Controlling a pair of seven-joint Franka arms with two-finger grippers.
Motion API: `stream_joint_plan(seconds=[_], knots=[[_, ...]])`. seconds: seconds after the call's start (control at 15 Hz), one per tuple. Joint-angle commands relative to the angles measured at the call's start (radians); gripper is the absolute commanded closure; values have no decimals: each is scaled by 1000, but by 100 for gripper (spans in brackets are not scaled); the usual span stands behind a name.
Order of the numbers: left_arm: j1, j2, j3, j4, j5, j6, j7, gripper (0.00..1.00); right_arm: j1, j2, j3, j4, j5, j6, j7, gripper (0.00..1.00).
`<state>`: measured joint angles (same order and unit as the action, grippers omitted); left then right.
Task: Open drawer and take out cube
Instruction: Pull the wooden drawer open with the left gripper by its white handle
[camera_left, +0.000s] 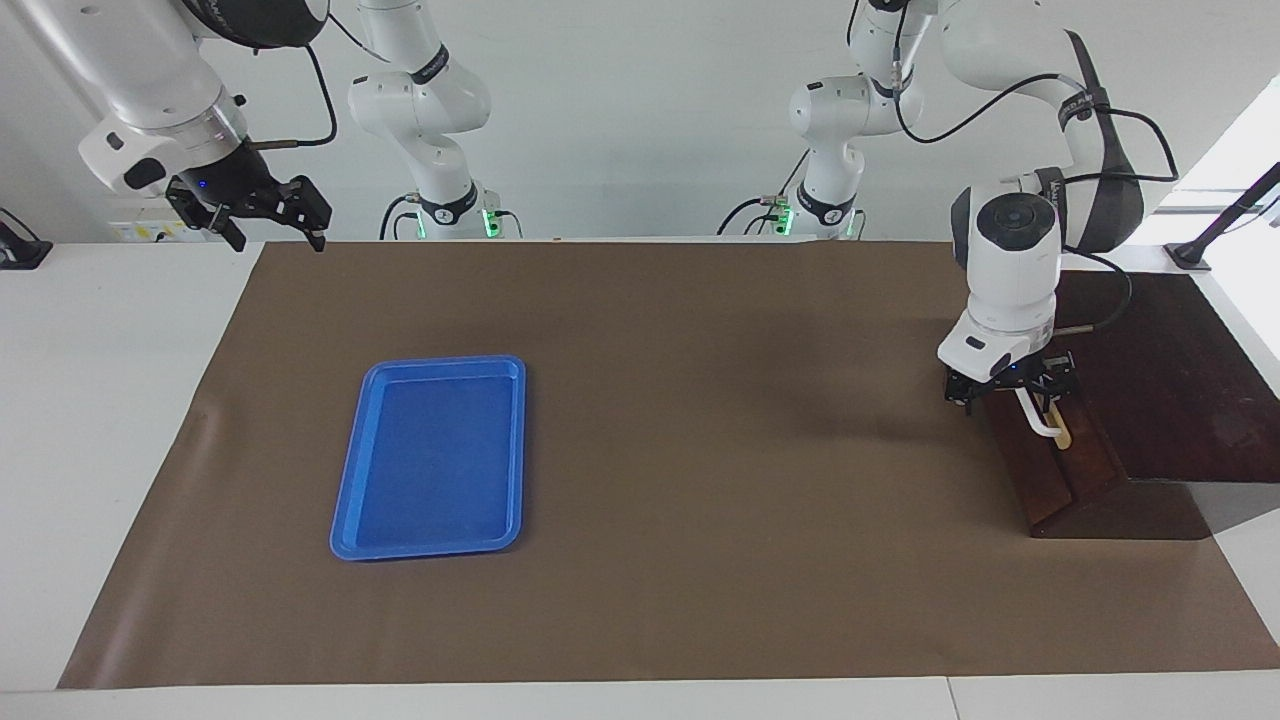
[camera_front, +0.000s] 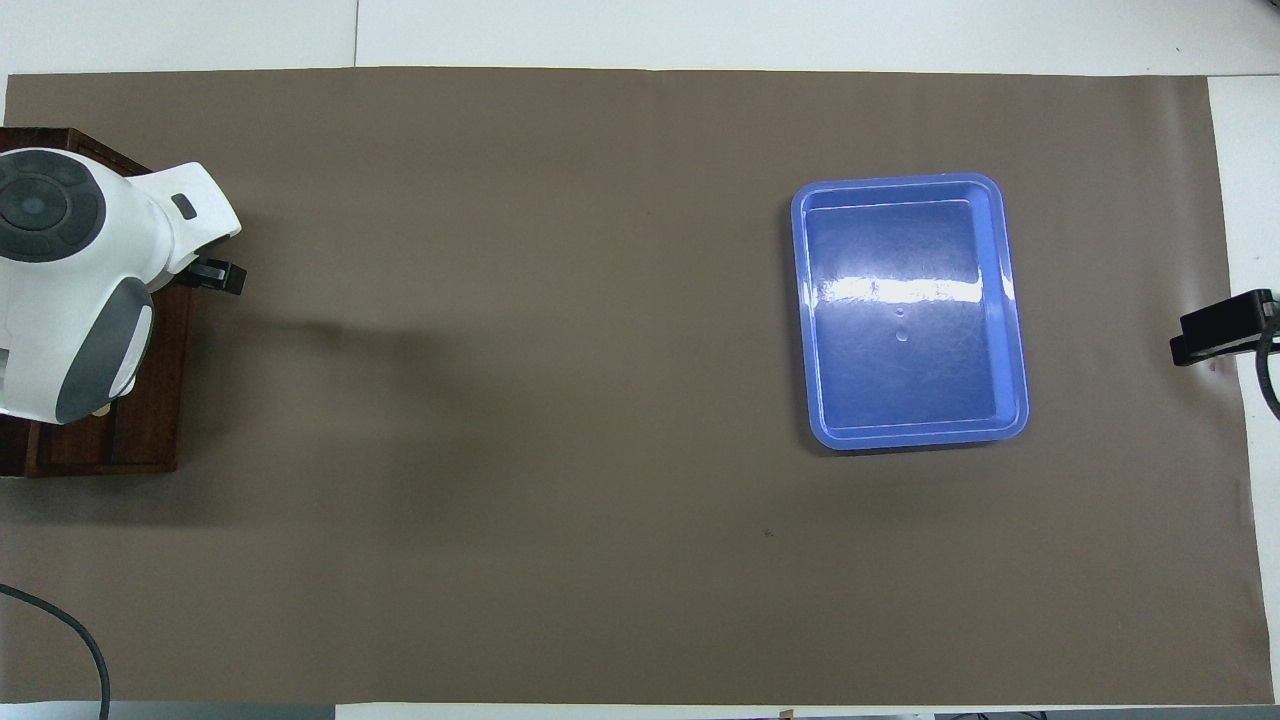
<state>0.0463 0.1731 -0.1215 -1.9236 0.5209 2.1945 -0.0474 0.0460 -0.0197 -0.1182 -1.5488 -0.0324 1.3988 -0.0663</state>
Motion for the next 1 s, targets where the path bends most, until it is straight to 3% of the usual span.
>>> stream_joint_plan(seconds=[0.0,0.4,0.6,0.93], knots=[[24,-23,3,-61,44,56,0,0,-11,-25,6,-28,-6,-4,14,0],[7,9,0,-77,44,62,-93,0,0,-29,8,-31,-6,-6,13,0],[-61,26,-4,-66,33,73,-263,0,0,-29,8,-31,40,-4,13,0],[-193,28,-3,-37,-111,27,-394,0,35,-31,8,-31,57,-15,-33,0]])
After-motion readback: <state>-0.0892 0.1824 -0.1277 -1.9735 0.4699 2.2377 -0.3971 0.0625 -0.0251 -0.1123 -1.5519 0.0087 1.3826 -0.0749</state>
